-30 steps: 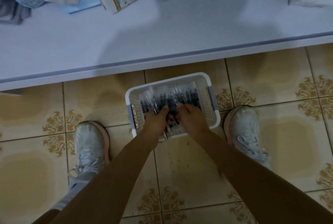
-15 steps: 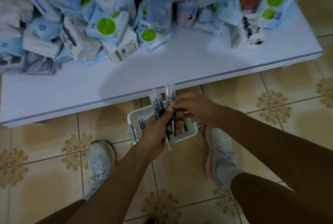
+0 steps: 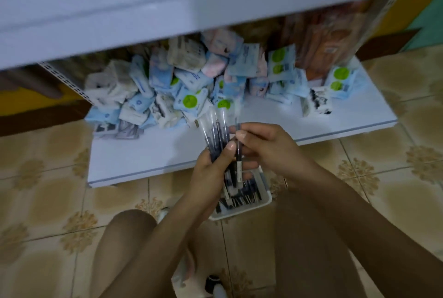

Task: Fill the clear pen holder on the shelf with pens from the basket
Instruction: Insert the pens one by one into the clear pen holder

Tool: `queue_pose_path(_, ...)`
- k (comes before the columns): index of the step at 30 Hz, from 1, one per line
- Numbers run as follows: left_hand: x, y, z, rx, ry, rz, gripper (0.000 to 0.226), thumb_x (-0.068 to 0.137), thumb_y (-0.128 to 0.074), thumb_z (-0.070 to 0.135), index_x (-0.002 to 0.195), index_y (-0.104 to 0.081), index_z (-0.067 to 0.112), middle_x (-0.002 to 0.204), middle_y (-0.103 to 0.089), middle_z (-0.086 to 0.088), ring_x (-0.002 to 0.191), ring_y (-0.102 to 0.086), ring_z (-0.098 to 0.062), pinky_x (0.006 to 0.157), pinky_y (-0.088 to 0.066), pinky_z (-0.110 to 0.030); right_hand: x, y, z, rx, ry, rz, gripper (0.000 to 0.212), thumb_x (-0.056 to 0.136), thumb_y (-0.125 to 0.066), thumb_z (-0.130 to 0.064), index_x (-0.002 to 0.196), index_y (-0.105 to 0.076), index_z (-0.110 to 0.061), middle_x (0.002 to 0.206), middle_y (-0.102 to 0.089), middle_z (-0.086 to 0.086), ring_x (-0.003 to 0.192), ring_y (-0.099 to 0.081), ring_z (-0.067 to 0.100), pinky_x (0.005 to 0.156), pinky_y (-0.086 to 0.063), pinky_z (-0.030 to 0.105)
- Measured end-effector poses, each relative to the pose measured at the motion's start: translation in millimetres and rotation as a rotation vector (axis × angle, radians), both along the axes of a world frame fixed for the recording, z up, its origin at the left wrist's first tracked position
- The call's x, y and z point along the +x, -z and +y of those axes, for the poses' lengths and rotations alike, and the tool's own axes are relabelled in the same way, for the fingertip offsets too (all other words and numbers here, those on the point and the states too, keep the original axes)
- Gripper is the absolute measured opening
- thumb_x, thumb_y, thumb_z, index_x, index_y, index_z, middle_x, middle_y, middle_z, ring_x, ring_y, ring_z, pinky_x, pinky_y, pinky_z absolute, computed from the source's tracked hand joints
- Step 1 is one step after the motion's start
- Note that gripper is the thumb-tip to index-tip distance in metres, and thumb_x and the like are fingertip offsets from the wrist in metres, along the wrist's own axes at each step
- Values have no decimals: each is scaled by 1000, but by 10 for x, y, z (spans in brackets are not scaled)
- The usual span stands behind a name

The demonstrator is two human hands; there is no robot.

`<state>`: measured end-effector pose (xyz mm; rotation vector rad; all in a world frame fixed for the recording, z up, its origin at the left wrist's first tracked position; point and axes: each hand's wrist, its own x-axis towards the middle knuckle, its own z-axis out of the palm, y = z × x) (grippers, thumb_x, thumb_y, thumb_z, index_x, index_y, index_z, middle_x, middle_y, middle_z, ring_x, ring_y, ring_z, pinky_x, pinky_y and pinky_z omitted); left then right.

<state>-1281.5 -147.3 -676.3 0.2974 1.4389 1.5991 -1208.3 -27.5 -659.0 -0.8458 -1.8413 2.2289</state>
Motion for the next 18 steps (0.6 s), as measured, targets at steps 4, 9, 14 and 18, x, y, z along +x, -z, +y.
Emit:
queue_pose_path(4,-107,-434,-85,66,22,124,32,91,-50,28,118,-60,13,98,-73,-12,85,-70,-32,74,-59,-39,-40,-428,-140,86,-1,108,22,99,-46,-11,86,-64,-15,61,-59,-15,58,-58,-1,55,-46,15)
queue_pose_path(9,-75,-723,-336,149,29,270,31,94,-53,28,108,-56,0,71,-64,3,54,-55,-17,55,-47,-25,71,-739,-355,231,-62,207,29,98,-50,-12,72,-52,0,61,-46,-2,59,-52,23,63,-47,33)
queue_pose_path(14,125,-881,-488,251,-54,258,43,87,-56,31,117,-55,0,83,-63,-8,51,-49,-15,54,-45,-26,233,-937,-466,414,-122,207,32,96,-55,-21,65,-58,-31,63,-56,-15,68,-55,6,69,-45,32)
queue_pose_path(18,214,-1061,-417,336,-111,269,47,84,-59,35,116,-55,1,83,-62,-10,53,-51,-17,54,-46,-26,282,-1118,-457,416,-86,291,21,96,-54,-28,81,-66,-38,77,-66,-17,81,-63,3,75,-51,33)
